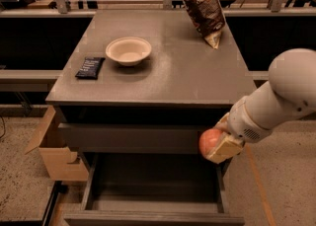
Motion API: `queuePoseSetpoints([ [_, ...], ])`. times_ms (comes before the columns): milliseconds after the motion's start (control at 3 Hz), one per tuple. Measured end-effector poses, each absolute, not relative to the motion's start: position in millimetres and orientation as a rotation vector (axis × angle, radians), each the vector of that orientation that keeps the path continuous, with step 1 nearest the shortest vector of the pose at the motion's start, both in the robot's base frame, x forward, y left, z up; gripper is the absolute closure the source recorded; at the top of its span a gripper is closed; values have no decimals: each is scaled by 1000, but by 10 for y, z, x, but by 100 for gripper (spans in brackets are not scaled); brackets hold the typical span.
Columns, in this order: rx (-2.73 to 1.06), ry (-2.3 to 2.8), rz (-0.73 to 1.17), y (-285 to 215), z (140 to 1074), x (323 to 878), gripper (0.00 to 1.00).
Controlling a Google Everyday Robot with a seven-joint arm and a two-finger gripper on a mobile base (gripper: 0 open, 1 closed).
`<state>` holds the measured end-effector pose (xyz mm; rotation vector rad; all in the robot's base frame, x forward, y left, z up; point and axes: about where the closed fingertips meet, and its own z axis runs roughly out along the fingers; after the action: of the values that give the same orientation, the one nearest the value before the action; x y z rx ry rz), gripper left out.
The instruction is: Place apple into middle drawer
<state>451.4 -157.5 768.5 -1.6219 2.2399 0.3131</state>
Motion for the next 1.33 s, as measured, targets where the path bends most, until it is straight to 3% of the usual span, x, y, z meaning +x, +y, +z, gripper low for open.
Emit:
queuePoseSetpoints([
  [1000, -1556, 2434, 467, -1313, 6149, 4408, 100],
  [1333, -1556, 2434, 467, -1313, 6149, 4408, 100],
])
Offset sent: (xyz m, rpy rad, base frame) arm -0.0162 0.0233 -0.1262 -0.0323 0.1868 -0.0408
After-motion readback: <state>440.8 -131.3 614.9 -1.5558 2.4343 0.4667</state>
